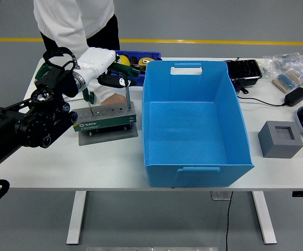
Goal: Lift tool from toolbox,place it in box,lift tool from toolbox,place it in box
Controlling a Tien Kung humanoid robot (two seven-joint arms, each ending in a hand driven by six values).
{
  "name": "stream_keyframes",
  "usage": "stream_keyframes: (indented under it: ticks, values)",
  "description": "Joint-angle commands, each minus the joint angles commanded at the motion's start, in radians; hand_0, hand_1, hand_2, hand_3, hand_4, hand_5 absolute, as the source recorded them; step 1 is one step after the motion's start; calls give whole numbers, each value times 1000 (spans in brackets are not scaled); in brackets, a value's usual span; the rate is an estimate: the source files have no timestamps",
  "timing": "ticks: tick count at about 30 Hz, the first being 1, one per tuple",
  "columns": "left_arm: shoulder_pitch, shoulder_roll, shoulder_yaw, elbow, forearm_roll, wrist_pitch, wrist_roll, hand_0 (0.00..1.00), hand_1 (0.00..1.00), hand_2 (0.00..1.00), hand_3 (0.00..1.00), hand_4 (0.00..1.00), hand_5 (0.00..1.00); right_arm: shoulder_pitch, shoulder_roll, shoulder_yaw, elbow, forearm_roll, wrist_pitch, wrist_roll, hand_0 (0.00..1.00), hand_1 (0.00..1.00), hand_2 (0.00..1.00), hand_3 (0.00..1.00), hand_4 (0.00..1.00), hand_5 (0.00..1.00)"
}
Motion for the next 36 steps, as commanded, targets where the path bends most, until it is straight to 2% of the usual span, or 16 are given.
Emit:
stream_keyframes:
  ticks: [1, 2, 7, 8, 13, 14, 15, 19, 20, 25, 26, 31, 32, 36]
  values:
    - [0, -1, -1, 3, -1, 1, 3, 336, 180, 209, 287, 998, 831, 0, 0, -1, 0, 3, 0, 1, 680, 642, 715, 563, 794, 724]
    - [0, -2, -2, 4, -2, 2, 4, 315, 126, 156, 244, 998, 836, 0, 0, -3, 0, 5, 0, 2, 680, 642, 714, 564, 795, 724]
    - [0, -7, -2, 10, -15, 11, 9, 315, 126, 156, 244, 998, 836, 3, -1, -2, 0, 1, 0, 1, 680, 642, 714, 564, 795, 724]
    - [1, -8, -2, 13, -18, 12, 10, 296, 97, 128, 182, 998, 838, 3, -1, -2, 0, 1, 0, 1, 680, 642, 715, 564, 796, 725]
    - [6, -11, 3, 28, -36, 26, 13, 296, 97, 128, 182, 998, 838, 5, -1, -4, 0, 5, 0, 3, 680, 642, 715, 564, 796, 725]
    - [7, -12, 3, 32, -41, 33, 12, 292, 80, 114, 138, 998, 834, 6, -1, -4, 0, 5, 0, 3, 679, 642, 715, 564, 795, 724]
    - [7, -14, 4, 35, -45, 39, 10, 292, 80, 114, 138, 998, 834, 6, -1, -4, 0, 5, -1, 3, 679, 642, 715, 564, 795, 724]
    - [6, -16, 3, 44, -57, 55, -3, 292, 80, 114, 138, 998, 834, 7, -1, -3, 0, 3, 0, 3, 679, 642, 715, 564, 795, 724]
    - [7, -16, 3, 44, -60, 59, -7, 284, 50, 86, 92, 998, 802, 7, -1, -3, 0, 3, 0, 3, 681, 642, 716, 564, 795, 725]
    - [8, -16, 5, 46, -77, 85, -31, 284, 50, 86, 92, 998, 802, 7, -1, -3, 0, 3, 0, 3, 681, 642, 716, 564, 795, 725]
    - [8, -17, 5, 46, -81, 89, -34, 275, 25, 56, 66, 998, 782, 7, 0, -3, 0, 3, 0, 3, 680, 642, 715, 563, 795, 724]
    - [11, -19, 8, 50, -117, 110, -49, 275, 25, 56, 66, 998, 782, 8, -1, -4, 0, 3, 0, 3, 680, 642, 715, 563, 795, 724]
    - [12, -19, 9, 49, -123, 114, -51, 263, 6, 40, 47, 998, 740, 9, -1, -4, 0, 3, 0, 3, 680, 642, 715, 563, 795, 725]
    - [15, -16, 9, 42, -141, 125, -64, 263, 6, 40, 47, 998, 740, 9, -1, -5, 0, 5, 1, 4, 680, 642, 715, 563, 795, 725]
